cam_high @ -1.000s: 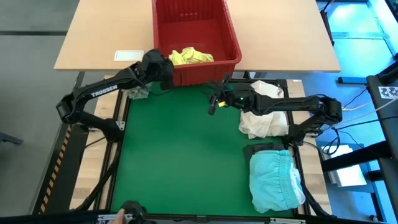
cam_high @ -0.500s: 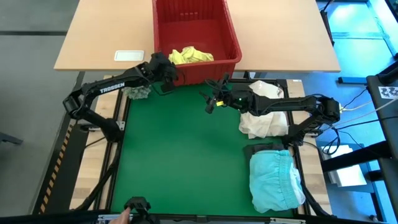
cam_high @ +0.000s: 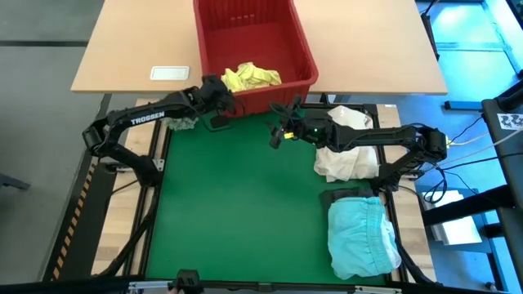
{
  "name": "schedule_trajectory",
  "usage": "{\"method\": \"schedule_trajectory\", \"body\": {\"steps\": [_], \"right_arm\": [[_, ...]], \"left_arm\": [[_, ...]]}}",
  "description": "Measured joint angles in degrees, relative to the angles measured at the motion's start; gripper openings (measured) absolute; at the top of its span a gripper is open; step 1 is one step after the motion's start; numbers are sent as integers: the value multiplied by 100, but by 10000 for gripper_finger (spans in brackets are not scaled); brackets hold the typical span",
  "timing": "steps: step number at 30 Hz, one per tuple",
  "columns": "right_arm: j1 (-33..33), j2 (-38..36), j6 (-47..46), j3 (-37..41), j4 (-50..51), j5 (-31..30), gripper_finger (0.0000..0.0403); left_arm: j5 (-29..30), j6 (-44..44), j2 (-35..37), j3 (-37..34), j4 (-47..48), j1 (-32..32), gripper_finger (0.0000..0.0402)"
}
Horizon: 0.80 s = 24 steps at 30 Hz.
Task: Fold Laundry from Bin
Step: Fold the yellow shirt
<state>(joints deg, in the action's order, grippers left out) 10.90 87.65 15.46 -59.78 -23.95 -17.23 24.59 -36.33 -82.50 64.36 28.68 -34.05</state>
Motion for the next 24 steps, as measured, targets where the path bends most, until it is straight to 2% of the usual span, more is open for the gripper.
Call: {"method": "schedule_trajectory", "body": {"steps": [7,9,17,24], "right_arm": [[-9,-173,16,-393,354,-104,244],[-9,-194,32,-633,739,-356,244],[86,-128,200,-2211,3211,-1559,244],[392,-128,210,-3492,4798,-1791,243]], "left_arm": [[323,408,2,-3,262,452,74],[392,510,2,-3,295,596,74],[802,974,-4,-16,622,1265,74],[1100,1357,-11,-25,878,1865,74]]}}
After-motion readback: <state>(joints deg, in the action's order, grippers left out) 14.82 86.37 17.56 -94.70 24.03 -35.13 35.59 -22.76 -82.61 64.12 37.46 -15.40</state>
